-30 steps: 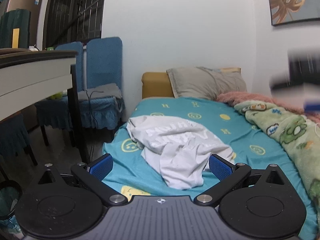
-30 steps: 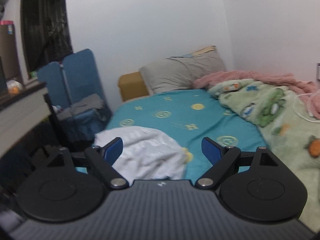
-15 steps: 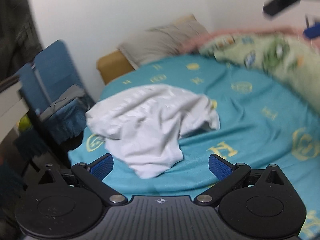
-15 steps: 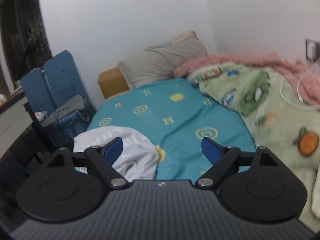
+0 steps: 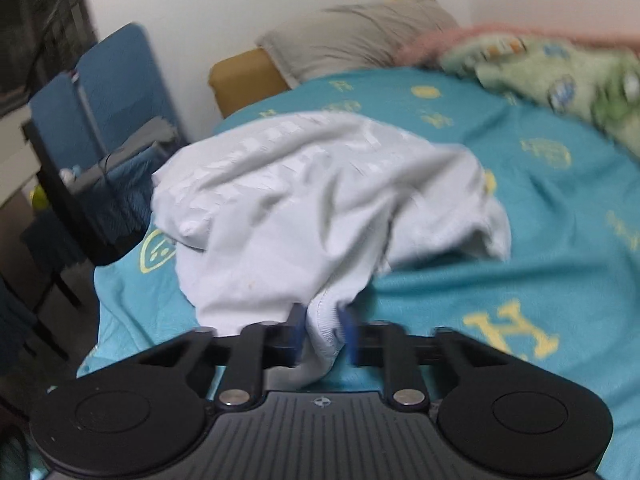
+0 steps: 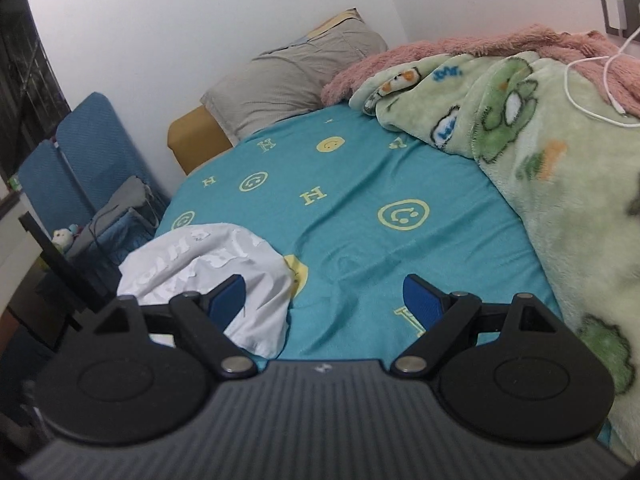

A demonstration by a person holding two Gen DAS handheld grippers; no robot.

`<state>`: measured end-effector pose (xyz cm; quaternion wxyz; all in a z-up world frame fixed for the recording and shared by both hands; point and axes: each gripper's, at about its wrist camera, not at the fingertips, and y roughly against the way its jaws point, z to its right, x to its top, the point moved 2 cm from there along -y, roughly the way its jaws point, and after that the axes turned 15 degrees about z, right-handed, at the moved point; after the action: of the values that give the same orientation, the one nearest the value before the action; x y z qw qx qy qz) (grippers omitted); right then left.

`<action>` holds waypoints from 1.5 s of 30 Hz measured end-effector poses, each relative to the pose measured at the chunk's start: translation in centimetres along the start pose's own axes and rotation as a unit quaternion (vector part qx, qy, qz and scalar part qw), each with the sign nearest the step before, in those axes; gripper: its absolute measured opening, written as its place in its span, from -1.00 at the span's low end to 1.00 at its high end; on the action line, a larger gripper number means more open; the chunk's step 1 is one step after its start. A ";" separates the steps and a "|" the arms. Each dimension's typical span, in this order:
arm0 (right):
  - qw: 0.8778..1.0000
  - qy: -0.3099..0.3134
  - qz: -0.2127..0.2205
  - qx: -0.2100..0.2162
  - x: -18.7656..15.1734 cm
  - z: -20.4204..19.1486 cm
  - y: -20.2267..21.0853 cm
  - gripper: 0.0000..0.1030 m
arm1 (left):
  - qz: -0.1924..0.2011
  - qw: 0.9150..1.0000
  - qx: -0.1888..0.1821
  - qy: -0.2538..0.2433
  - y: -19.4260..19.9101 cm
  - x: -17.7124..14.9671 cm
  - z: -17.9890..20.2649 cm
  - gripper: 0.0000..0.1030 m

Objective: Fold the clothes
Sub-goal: 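Grasp the white T-shirt edge with the left gripper, then grasp another T-shirt edge with the right gripper while the left gripper holds its edge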

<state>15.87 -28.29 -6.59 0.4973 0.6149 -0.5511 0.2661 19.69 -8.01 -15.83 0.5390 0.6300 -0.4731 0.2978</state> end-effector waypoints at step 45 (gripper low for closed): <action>0.998 0.015 0.055 0.018 -3.2 -9.3 -8.8 0.69 | 0.152 0.944 -0.076 0.282 6.4 5.7 -11.6 -0.81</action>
<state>25.40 -19.42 -8.75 0.4793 0.5886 -0.5717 0.3115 17.52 1.70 -5.40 0.6451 0.3977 -0.4133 0.5048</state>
